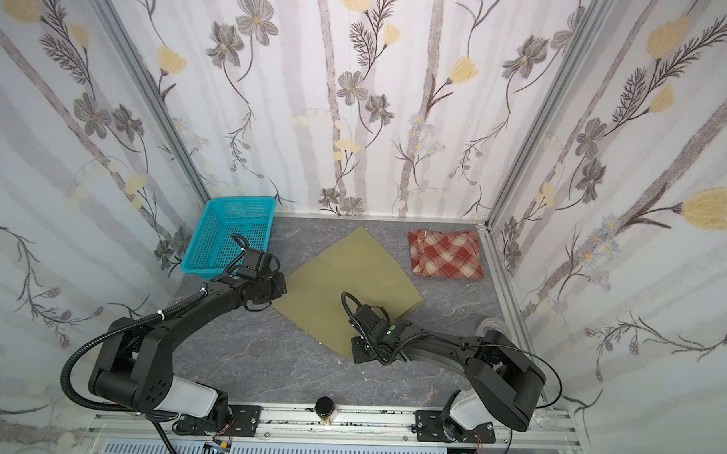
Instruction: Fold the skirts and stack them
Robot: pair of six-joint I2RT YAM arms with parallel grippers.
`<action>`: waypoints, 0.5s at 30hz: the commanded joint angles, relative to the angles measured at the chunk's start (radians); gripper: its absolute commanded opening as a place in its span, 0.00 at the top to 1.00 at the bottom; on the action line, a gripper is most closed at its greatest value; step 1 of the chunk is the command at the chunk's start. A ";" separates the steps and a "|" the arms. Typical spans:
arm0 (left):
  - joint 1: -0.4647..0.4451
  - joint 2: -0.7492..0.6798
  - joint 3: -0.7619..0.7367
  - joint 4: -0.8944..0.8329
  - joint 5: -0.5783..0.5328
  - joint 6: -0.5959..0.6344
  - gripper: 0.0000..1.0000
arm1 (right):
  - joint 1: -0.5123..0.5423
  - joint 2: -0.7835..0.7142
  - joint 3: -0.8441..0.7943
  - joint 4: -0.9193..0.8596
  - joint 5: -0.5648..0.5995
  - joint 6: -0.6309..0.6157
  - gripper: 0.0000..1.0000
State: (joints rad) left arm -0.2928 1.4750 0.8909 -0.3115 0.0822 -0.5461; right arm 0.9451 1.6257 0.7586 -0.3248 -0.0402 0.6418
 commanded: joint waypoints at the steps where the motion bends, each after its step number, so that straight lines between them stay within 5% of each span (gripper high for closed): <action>1: 0.002 0.021 -0.005 0.006 0.007 -0.010 1.00 | 0.002 0.038 0.050 0.012 0.037 -0.021 1.00; 15: -0.001 0.092 -0.113 0.058 -0.025 -0.032 1.00 | 0.001 0.101 -0.040 0.127 -0.029 0.004 1.00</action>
State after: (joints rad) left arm -0.2939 1.5600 0.7849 -0.2840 0.0788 -0.5606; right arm 0.9447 1.7226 0.7395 -0.2115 -0.0700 0.6388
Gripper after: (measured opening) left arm 0.049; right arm 0.047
